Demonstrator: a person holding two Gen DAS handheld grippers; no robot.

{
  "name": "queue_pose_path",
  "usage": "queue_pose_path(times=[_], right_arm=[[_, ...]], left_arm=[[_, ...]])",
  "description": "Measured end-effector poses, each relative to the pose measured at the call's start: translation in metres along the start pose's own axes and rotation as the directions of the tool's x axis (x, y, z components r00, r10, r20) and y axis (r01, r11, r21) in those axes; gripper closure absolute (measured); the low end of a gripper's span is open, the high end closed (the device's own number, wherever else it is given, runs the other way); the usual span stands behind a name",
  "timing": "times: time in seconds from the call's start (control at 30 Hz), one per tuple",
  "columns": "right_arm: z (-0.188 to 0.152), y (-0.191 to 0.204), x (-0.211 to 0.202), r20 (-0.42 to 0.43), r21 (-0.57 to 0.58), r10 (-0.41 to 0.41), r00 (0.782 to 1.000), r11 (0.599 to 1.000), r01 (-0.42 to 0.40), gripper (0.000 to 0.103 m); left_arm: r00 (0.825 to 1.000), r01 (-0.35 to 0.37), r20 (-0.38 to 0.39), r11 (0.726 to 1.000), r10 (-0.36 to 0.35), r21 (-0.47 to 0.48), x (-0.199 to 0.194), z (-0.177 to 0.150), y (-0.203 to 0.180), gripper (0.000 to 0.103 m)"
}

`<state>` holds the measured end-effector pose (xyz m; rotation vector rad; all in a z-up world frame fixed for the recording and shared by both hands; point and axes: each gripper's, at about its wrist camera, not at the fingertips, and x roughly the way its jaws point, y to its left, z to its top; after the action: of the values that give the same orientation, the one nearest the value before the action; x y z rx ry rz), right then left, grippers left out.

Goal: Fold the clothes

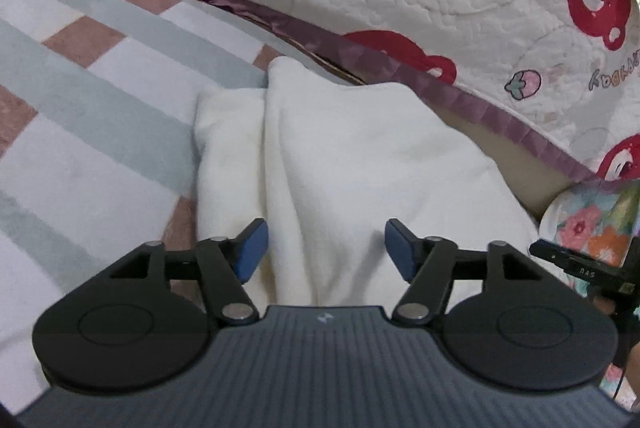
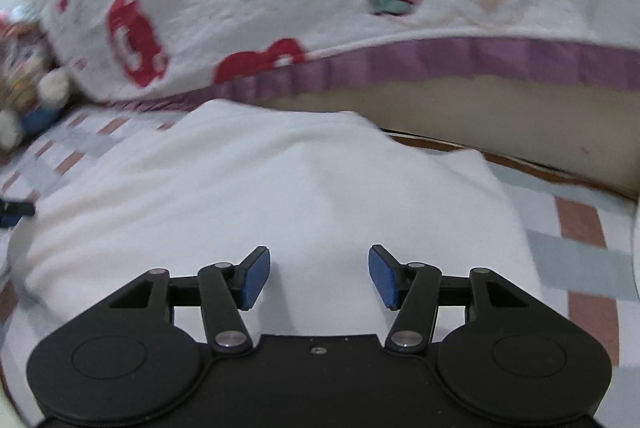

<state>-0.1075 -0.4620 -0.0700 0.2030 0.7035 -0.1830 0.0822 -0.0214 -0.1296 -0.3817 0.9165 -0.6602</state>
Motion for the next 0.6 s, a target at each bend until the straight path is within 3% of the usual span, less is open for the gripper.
queue_pose_path(times=[0.1, 0.17, 0.2, 0.23, 0.3, 0.37, 0.4, 0.43, 0.53, 0.6], right_arm=[[0.0, -0.025, -0.002, 0.015, 0.101, -0.048, 0.999, 0.994, 0.047, 0.043], [-0.002, -0.036, -0.003, 0.012, 0.151, -0.05, 0.999, 0.987, 0.047, 0.043], [-0.004, -0.041, -0.003, 0.009, 0.171, -0.039, 0.999, 0.985, 0.037, 0.043], [-0.005, -0.046, -0.003, 0.005, 0.19, -0.027, 1.0, 0.981, 0.026, 0.043], [-0.007, -0.044, -0.002, -0.004, 0.19, -0.002, 1.0, 0.982, 0.003, 0.043], [-0.007, -0.039, -0.001, -0.002, 0.182, 0.005, 1.0, 0.983, -0.004, 0.043], [-0.006, -0.035, -0.001, 0.004, 0.175, 0.002, 1.0, 0.985, -0.003, 0.043], [-0.005, -0.032, -0.004, 0.018, 0.176, 0.02, 1.0, 0.984, -0.023, 0.043], [-0.002, -0.022, -0.01, 0.044, 0.178, 0.065, 0.997, 0.981, -0.072, 0.043], [-0.006, -0.017, -0.009, 0.033, 0.168, 0.067, 0.997, 0.983, -0.071, 0.043]], left_arm=[[1.0, 0.012, -0.001, 1.0, -0.012, -0.024, 0.01, -0.001, 0.002, 0.029], [1.0, 0.02, 0.005, 1.0, -0.02, 0.008, 0.014, -0.005, -0.001, 0.033], [1.0, 0.024, 0.008, 0.999, -0.025, 0.024, 0.015, -0.006, -0.002, 0.06], [1.0, 0.011, 0.007, 0.999, -0.012, 0.05, 0.015, -0.006, -0.005, 0.095], [0.999, -0.013, 0.03, 0.996, 0.011, 0.09, 0.008, -0.004, -0.011, 0.096], [0.991, 0.015, 0.13, 1.0, -0.016, 0.006, -0.023, 0.007, -0.014, 0.096], [0.983, 0.065, 0.172, 0.997, -0.057, -0.042, -0.041, 0.015, -0.013, 0.096], [0.981, 0.077, 0.183, 0.996, -0.066, -0.051, -0.055, 0.021, -0.014, 0.096], [0.993, -0.04, 0.11, 0.999, 0.039, 0.007, -0.057, 0.004, -0.015, 0.096], [0.99, -0.14, 0.022, 0.99, 0.141, -0.024, -0.04, -0.014, 0.002, 0.096]])
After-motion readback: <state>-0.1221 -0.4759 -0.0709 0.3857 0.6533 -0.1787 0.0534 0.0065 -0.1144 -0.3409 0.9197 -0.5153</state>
